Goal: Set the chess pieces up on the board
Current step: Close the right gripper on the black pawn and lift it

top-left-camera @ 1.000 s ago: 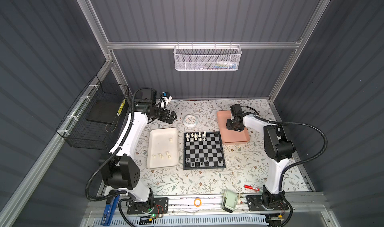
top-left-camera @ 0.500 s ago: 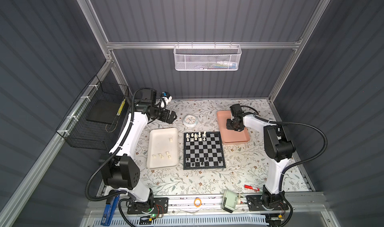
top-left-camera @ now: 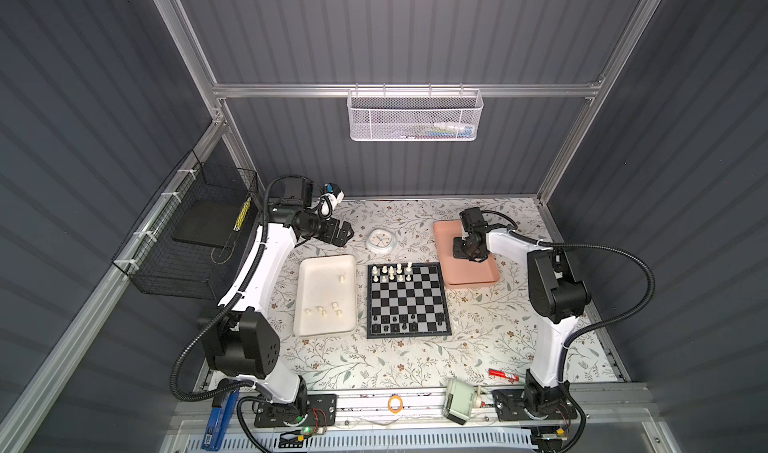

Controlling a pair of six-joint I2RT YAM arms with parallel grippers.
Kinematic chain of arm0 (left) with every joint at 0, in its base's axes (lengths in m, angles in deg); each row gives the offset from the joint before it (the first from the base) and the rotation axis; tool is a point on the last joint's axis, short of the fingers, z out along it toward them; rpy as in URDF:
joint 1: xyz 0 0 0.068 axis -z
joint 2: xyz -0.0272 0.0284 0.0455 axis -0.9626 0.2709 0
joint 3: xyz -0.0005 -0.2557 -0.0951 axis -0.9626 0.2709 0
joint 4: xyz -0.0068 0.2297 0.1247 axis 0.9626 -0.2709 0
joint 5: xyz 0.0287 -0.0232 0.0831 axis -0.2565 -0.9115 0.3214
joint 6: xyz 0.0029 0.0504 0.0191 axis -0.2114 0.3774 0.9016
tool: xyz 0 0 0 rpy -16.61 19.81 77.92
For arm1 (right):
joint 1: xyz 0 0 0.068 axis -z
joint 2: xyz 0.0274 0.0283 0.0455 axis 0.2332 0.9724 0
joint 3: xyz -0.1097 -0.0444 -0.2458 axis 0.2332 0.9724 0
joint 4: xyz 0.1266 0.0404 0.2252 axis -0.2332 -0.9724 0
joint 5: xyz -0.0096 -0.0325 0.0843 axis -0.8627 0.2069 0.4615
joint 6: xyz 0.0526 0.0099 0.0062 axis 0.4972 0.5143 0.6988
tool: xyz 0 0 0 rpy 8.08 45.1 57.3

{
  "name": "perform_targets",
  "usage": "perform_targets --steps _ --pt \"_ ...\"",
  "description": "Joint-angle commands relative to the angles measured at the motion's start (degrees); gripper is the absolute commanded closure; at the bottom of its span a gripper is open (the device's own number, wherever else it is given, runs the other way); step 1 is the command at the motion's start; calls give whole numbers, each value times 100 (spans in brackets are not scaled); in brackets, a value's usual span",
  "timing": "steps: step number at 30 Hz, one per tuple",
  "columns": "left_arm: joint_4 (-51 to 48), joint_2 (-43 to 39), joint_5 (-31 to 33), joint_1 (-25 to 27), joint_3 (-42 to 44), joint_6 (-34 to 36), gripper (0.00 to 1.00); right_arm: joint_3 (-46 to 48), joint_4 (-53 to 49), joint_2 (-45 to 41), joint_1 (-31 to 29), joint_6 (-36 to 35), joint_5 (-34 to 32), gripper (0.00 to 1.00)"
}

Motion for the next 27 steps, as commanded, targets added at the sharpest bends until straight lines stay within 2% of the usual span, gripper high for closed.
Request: perform_targets --steps 1,14,27 --pt "-63 -89 -71 34 41 -50 0 -32 -33 55 13 -44 -42 95" --pt "-37 -115 -10 35 49 -6 0 231 -296 -410 -160 -129 -140 95" --pt "12 -133 1 30 63 -58 0 714 -668 -1283 -603 -154 -253 95"
